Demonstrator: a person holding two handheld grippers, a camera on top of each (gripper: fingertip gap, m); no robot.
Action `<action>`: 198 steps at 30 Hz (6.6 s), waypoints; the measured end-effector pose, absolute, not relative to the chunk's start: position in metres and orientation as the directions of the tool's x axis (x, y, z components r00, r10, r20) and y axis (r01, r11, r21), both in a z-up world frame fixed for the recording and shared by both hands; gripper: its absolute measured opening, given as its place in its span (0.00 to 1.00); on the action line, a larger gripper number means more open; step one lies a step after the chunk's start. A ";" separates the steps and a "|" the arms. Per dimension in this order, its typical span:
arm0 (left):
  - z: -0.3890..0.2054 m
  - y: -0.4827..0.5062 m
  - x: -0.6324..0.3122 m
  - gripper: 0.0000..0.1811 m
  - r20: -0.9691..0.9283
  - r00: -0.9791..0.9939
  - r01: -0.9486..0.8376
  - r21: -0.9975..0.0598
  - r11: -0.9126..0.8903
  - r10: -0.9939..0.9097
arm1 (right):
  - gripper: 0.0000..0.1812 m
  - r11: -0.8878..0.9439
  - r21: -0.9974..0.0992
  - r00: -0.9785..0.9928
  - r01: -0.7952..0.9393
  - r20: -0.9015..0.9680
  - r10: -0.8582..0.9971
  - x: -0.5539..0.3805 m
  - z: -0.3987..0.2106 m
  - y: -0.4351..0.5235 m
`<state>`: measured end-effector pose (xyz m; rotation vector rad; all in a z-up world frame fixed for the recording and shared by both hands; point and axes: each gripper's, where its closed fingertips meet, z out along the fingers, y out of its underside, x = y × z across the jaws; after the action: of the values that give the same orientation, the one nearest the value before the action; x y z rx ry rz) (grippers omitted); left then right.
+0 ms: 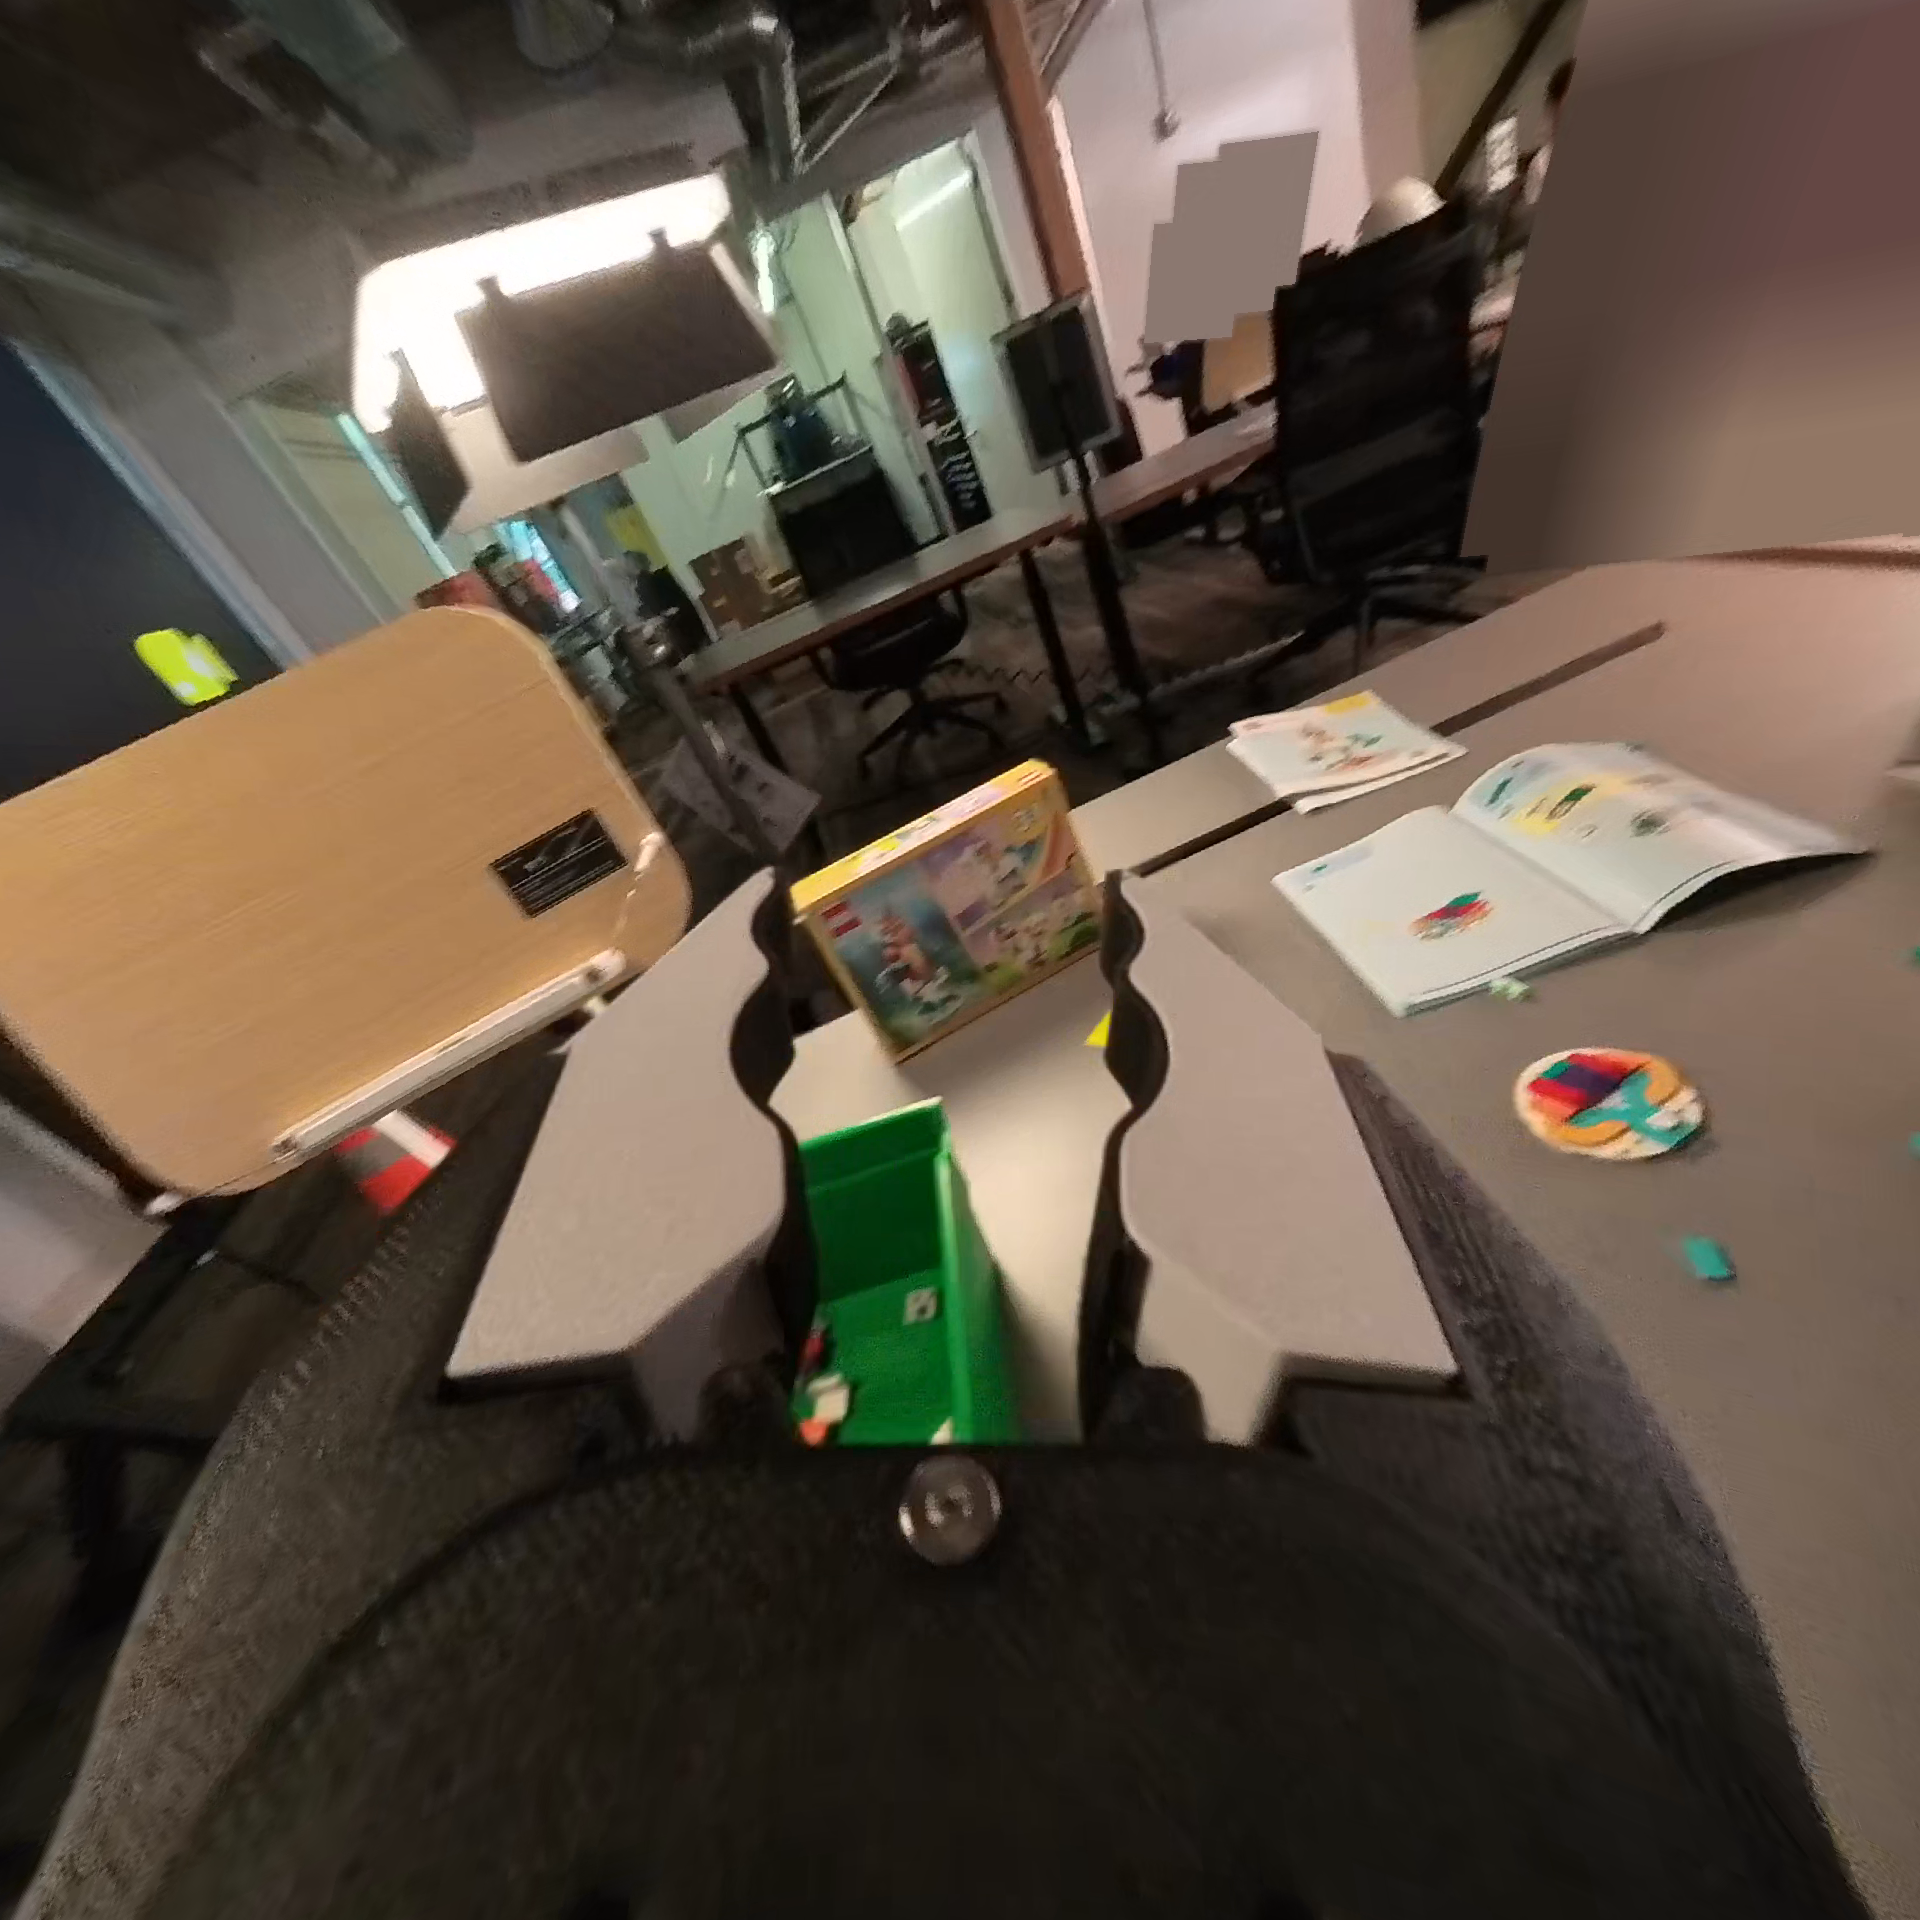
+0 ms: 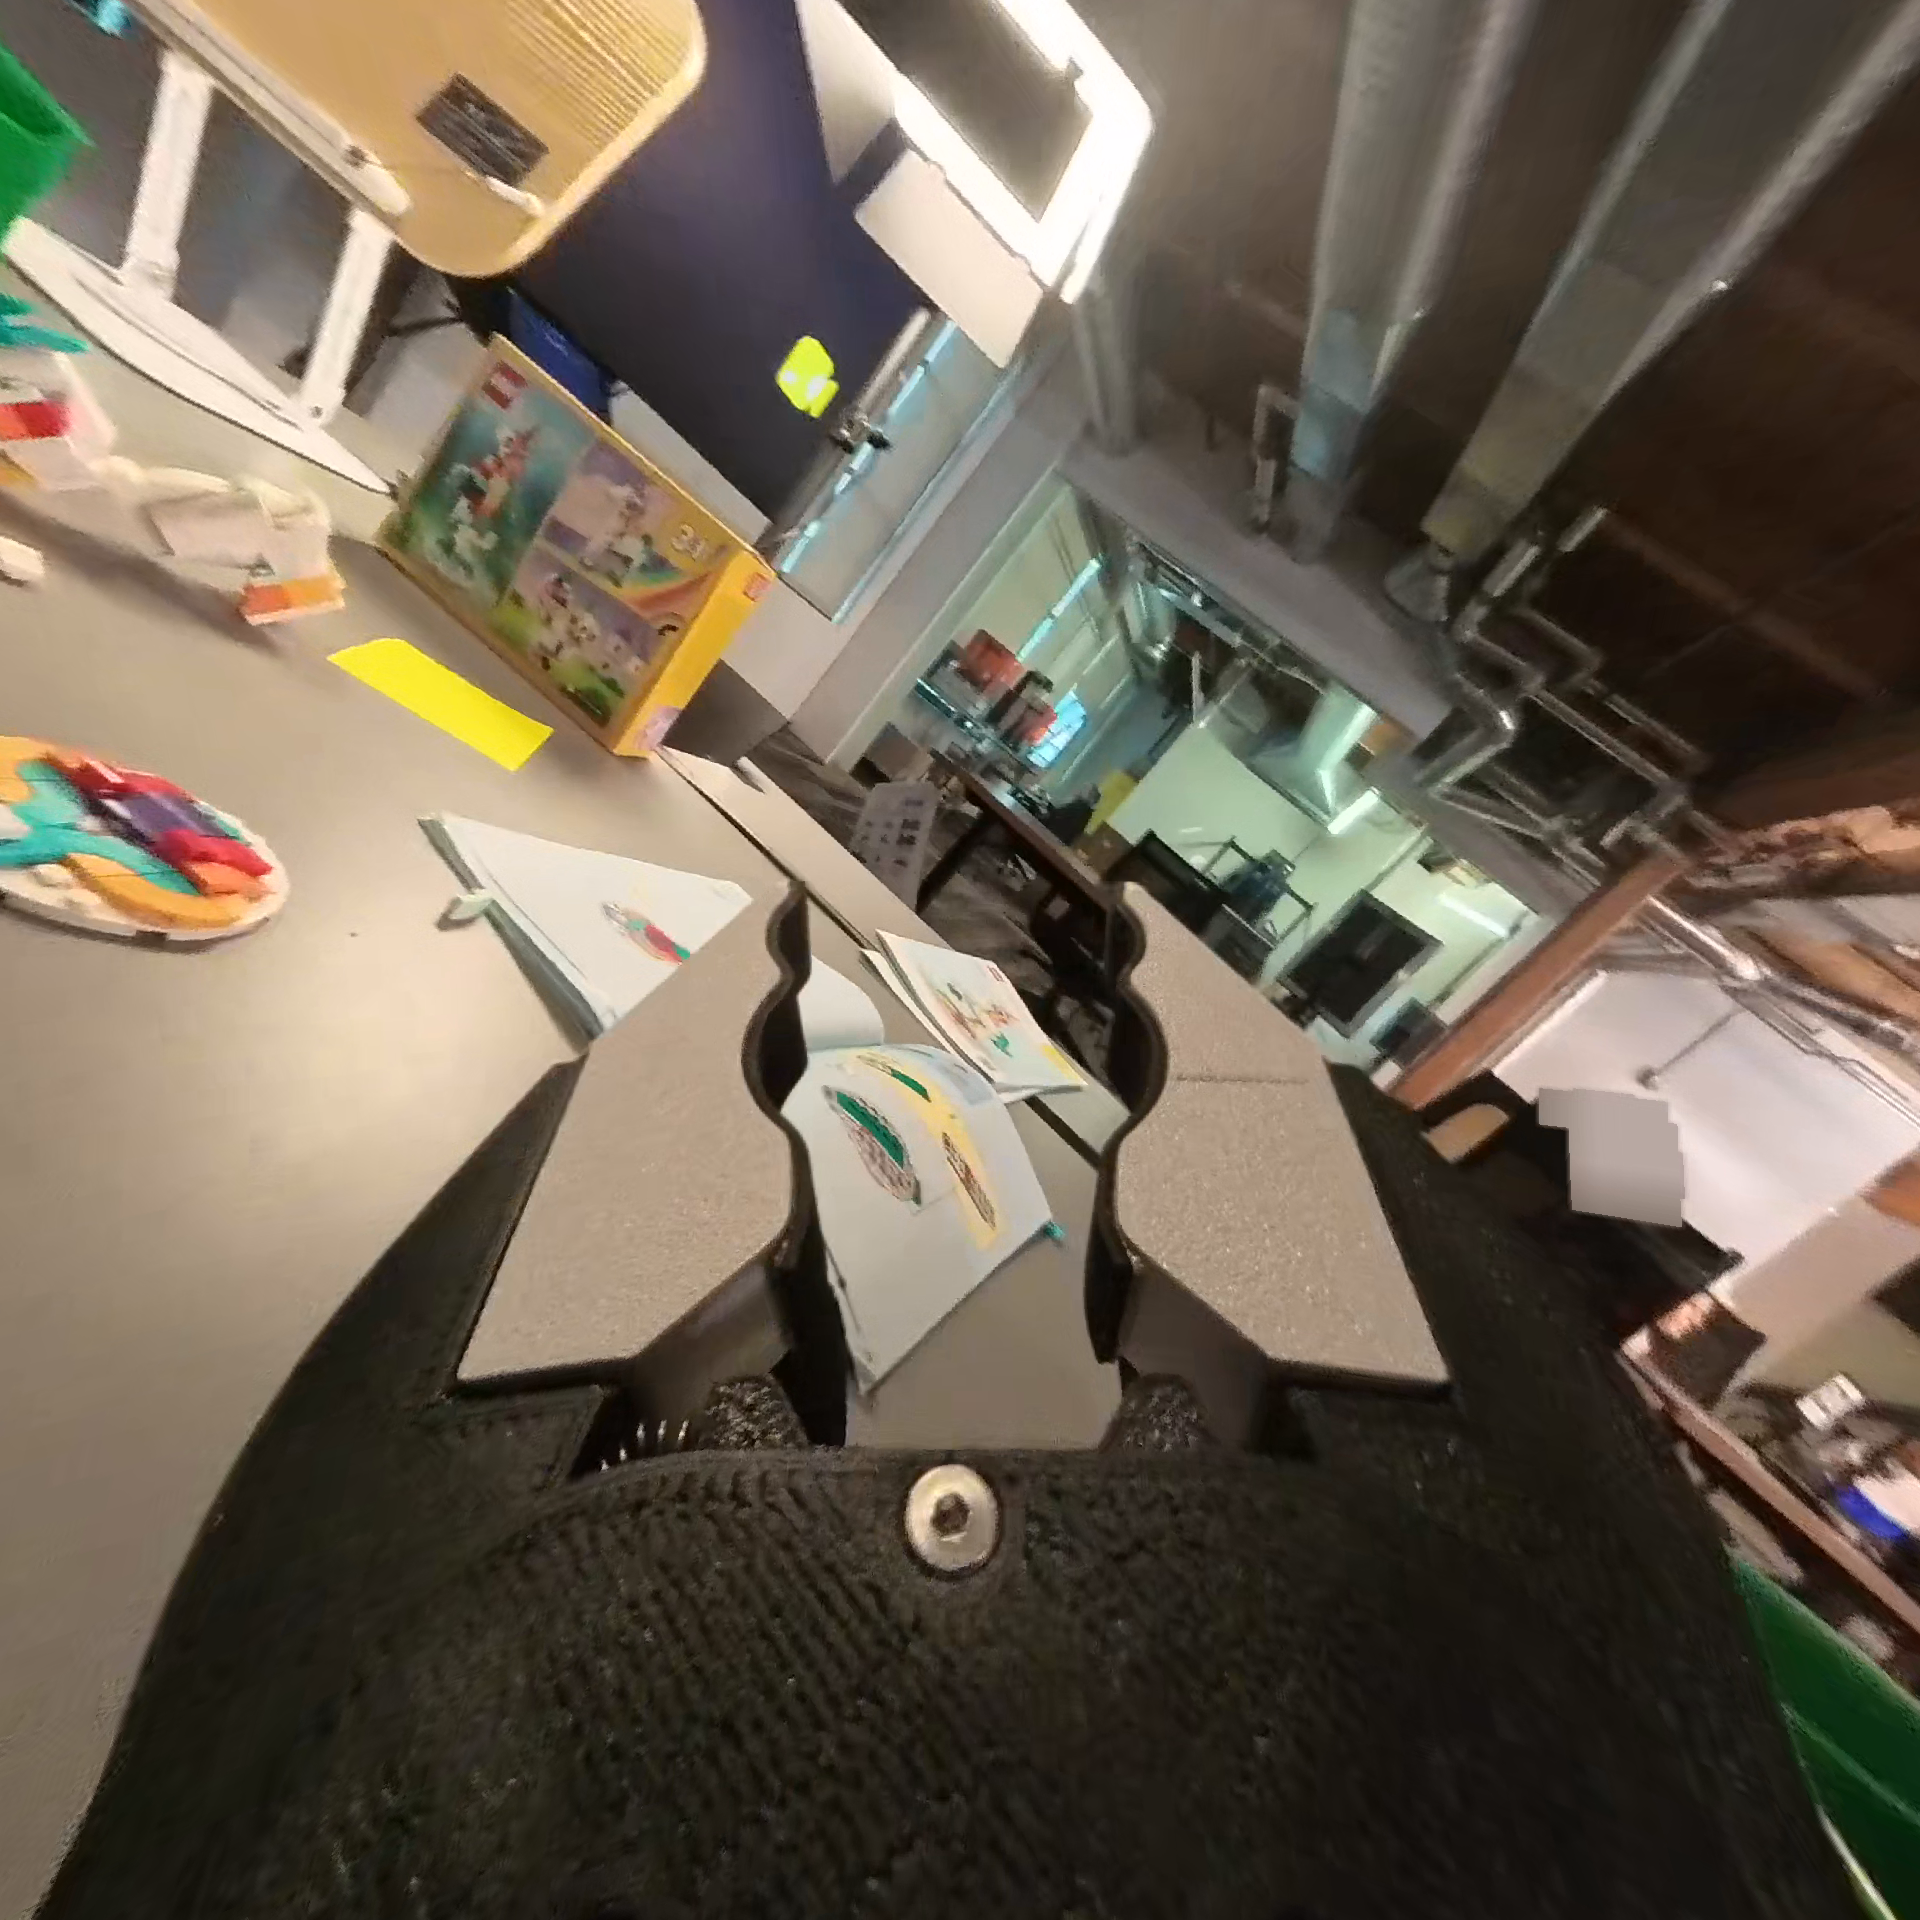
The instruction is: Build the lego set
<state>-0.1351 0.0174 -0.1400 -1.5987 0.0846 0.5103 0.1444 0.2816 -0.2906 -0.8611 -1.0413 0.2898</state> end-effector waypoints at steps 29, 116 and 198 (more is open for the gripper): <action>-0.265 -0.076 -0.310 0.30 -0.042 0.959 0.102 -0.870 -0.483 0.280 | 0.40 0.504 -0.762 0.763 0.407 0.587 0.271 0.198 -0.281 0.337; -0.229 -0.029 -0.246 0.03 -0.317 0.944 -0.250 -0.869 -0.427 0.094 | 0.29 0.463 -0.818 0.810 0.342 0.507 0.297 0.210 -0.281 0.342; -0.350 -0.102 -0.305 0.16 0.059 0.997 0.072 -0.473 -0.878 0.049 | 0.25 0.412 -0.811 0.813 0.415 0.534 0.232 0.212 -0.286 0.349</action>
<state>-0.3049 -0.1024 -0.3498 -2.6448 -0.0853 -0.0620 0.2121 0.3486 -0.2859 -1.1628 -0.6472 -0.1261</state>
